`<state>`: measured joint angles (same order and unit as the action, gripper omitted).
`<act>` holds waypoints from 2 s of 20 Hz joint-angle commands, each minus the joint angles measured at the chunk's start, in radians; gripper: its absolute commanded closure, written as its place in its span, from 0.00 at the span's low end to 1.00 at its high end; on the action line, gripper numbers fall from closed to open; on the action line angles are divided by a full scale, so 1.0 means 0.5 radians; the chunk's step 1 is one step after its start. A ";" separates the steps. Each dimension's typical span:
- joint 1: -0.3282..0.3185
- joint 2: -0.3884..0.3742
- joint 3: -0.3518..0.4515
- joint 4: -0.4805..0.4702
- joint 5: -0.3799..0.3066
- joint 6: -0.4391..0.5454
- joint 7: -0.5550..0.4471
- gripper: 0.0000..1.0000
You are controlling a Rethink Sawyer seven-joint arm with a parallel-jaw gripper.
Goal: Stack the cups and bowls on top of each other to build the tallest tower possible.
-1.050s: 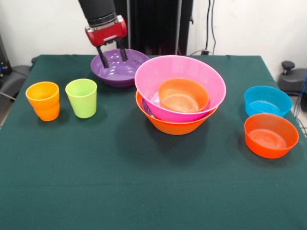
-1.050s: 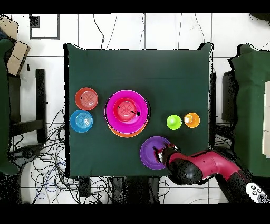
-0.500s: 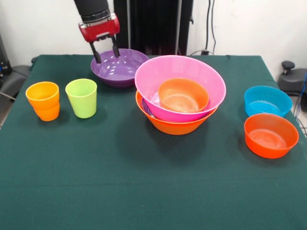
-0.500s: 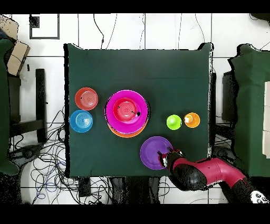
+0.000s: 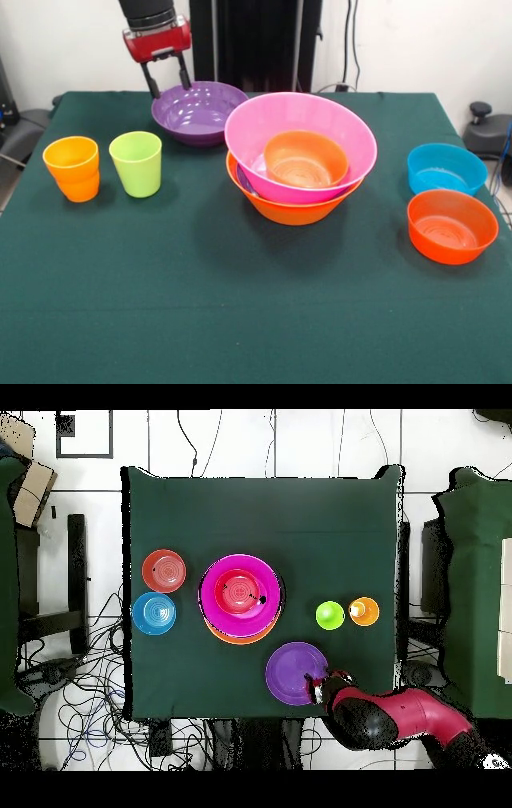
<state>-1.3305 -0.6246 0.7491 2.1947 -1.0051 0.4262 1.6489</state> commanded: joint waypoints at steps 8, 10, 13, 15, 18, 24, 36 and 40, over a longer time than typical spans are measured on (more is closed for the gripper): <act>0.260 -0.012 -0.207 -0.271 0.056 0.005 0.202 0.00; 0.267 -0.012 -0.225 -0.302 0.080 0.004 0.200 0.00; 0.270 0.015 -0.251 -0.339 0.114 0.005 0.177 0.00; 0.271 0.019 -0.263 -0.340 0.120 -0.013 0.172 0.00; 0.265 0.027 -0.271 -0.339 0.132 -0.030 0.152 0.00; 0.255 0.000 -0.277 -0.318 0.164 0.001 0.127 0.00; 0.367 0.350 -0.480 -0.572 -0.095 -0.266 0.163 0.00; 0.340 0.469 -0.495 -0.703 -0.128 -0.297 0.053 0.00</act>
<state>-1.2088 -0.5197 0.5541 2.0216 -0.9719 0.3519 1.6489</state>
